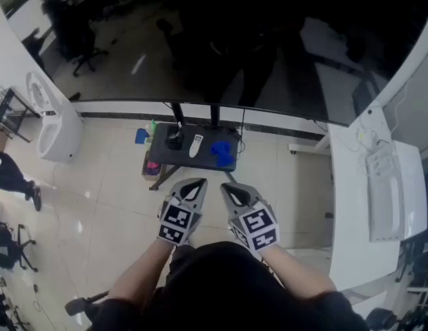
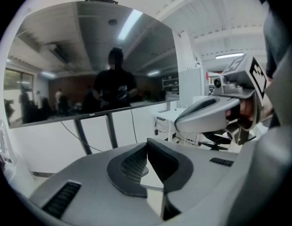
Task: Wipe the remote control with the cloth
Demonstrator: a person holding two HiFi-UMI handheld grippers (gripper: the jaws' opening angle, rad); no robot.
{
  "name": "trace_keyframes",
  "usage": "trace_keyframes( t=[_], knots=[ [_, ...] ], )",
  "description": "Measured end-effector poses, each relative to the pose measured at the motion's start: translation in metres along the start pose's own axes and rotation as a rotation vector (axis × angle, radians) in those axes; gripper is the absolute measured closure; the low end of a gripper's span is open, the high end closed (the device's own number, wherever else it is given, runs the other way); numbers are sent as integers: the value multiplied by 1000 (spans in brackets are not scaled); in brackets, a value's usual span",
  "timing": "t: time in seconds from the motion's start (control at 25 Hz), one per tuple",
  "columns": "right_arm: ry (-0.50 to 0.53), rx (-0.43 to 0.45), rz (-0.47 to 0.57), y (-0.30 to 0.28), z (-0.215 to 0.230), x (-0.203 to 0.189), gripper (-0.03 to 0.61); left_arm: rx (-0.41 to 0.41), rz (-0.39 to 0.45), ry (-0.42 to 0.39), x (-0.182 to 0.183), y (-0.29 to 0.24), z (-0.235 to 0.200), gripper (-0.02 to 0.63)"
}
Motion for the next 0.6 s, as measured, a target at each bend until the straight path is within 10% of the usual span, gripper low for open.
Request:
trace_keyframes(
  t=[0.6],
  knots=[
    [-119,-14,-158,-56,31,-56,569,177,-156,69,-89,-136,-109,380]
  ],
)
Point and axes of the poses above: the fingertips, and each gripper's own axes: y backward along the fingers, z to its right, x out of its top, the point moved 7 cm from there along y, backward along the fingers, and after that the axes turned 3 degrees about y, right-handed, at the moved point
